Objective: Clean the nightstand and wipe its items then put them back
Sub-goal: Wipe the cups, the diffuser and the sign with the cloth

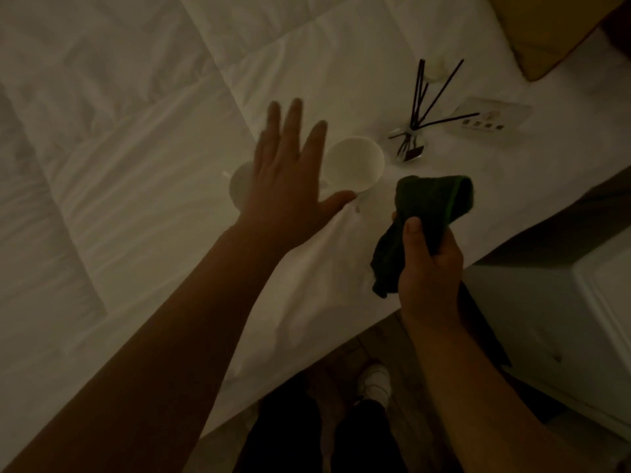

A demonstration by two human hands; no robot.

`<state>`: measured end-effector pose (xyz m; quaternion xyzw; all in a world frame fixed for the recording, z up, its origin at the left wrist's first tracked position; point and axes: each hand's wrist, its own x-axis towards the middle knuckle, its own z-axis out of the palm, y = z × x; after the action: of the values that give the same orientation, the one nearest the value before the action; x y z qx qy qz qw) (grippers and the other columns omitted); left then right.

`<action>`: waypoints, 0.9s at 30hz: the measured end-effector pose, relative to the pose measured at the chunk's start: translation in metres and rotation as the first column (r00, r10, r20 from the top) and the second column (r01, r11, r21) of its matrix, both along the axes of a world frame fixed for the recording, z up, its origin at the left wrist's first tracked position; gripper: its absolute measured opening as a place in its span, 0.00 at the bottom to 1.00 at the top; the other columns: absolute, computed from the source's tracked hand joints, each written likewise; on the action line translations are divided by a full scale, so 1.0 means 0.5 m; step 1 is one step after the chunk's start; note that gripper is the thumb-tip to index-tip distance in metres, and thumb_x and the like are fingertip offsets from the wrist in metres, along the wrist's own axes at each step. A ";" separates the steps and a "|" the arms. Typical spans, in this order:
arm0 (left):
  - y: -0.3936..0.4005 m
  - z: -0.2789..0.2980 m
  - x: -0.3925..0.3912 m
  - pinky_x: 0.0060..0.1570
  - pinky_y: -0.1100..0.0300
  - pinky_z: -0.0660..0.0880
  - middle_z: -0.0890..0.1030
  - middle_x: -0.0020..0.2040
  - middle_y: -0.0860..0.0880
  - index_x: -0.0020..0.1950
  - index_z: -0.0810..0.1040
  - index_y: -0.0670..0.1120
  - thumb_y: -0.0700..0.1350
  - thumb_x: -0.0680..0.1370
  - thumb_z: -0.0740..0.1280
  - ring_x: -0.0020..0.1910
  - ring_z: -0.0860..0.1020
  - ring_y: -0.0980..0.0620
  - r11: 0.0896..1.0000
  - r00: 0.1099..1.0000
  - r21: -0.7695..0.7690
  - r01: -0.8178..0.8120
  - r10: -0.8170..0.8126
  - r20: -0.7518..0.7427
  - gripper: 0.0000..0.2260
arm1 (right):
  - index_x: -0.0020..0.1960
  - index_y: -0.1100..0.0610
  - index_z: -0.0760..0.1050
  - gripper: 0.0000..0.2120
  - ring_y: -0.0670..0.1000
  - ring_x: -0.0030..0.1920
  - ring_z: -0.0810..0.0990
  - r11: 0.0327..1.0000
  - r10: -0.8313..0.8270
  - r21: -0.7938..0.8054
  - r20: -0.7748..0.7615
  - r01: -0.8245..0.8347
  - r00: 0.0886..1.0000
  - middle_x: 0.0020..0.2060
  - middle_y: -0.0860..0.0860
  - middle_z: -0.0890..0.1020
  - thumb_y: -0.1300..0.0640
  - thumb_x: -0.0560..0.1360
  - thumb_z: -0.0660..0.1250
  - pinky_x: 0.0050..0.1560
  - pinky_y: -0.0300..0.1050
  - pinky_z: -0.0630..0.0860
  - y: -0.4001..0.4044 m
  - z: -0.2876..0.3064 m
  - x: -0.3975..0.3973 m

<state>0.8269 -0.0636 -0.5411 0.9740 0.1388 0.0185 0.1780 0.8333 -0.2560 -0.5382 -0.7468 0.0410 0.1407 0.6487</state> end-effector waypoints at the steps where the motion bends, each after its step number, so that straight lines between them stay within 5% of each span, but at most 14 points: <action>1: -0.014 0.001 0.032 0.69 0.45 0.47 0.49 0.78 0.41 0.76 0.54 0.46 0.69 0.70 0.63 0.76 0.45 0.40 0.998 0.999 -0.045 0.037 -0.039 -0.027 0.43 | 0.53 0.36 0.74 0.07 0.36 0.51 0.79 1.000 -0.017 0.000 0.004 0.017 1.000 0.46 0.32 0.81 0.44 0.76 0.62 0.46 0.28 0.74 -0.003 0.000 0.005; 6: -0.063 -0.027 0.139 0.61 0.44 0.69 0.58 0.74 0.43 0.76 0.52 0.51 0.62 0.68 0.72 0.69 0.64 0.38 0.971 0.932 -0.237 0.011 -0.096 -0.350 0.44 | 0.55 0.40 0.75 0.09 0.39 0.54 0.79 0.996 -0.077 0.034 -0.005 0.077 0.997 0.48 0.35 0.82 0.45 0.75 0.63 0.49 0.30 0.74 -0.019 -0.003 0.026; 9: -0.058 -0.025 0.136 0.51 0.49 0.74 0.67 0.67 0.45 0.73 0.59 0.51 0.56 0.67 0.75 0.60 0.72 0.41 0.964 0.955 -0.267 -0.004 -0.076 -0.288 0.39 | 0.55 0.40 0.75 0.08 0.38 0.53 0.79 0.996 -0.070 0.055 0.005 0.070 0.998 0.47 0.33 0.82 0.47 0.76 0.63 0.49 0.29 0.73 -0.025 -0.006 0.032; 14: -0.055 0.014 0.074 0.49 0.63 0.66 0.67 0.68 0.47 0.73 0.60 0.51 0.55 0.65 0.77 0.61 0.69 0.49 0.885 0.979 -0.461 0.062 -0.143 -0.145 0.42 | 0.53 0.40 0.74 0.07 0.38 0.49 0.80 0.999 0.030 0.036 0.086 -0.034 0.996 0.43 0.35 0.82 0.50 0.76 0.63 0.47 0.31 0.75 -0.002 0.002 0.034; 18: -0.071 0.041 0.038 0.43 0.75 0.57 0.65 0.70 0.49 0.75 0.58 0.50 0.53 0.64 0.77 0.61 0.65 0.56 0.865 0.978 -0.496 0.081 -0.165 -0.129 0.44 | 0.57 0.51 0.74 0.12 0.40 0.44 0.80 0.989 0.147 -0.032 0.163 -0.143 0.976 0.42 0.43 0.79 0.49 0.76 0.63 0.42 0.33 0.75 0.034 0.010 0.032; 22: -0.072 0.065 0.027 0.39 0.80 0.64 0.66 0.66 0.52 0.71 0.62 0.51 0.51 0.63 0.76 0.58 0.68 0.57 0.852 0.977 -0.507 0.132 -0.198 -0.079 0.40 | 0.56 0.43 0.72 0.11 0.39 0.47 0.79 0.982 0.187 0.019 0.047 -0.188 0.981 0.47 0.42 0.80 0.42 0.76 0.61 0.46 0.34 0.76 0.033 0.016 0.056; 27: -0.066 0.091 0.014 0.48 0.83 0.62 0.65 0.64 0.54 0.71 0.62 0.51 0.50 0.64 0.75 0.55 0.65 0.64 0.801 0.948 -0.539 0.263 -0.319 -0.012 0.39 | 0.54 0.42 0.75 0.15 0.43 0.49 0.81 0.961 0.276 0.027 -0.100 -0.275 0.956 0.49 0.46 0.82 0.37 0.74 0.58 0.49 0.38 0.77 0.020 0.021 0.086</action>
<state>0.8338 -0.0965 -0.4956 0.8960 -0.0039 -0.0979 0.4331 0.8765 -0.2461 -0.5277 -0.7328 -0.0309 0.2684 0.6245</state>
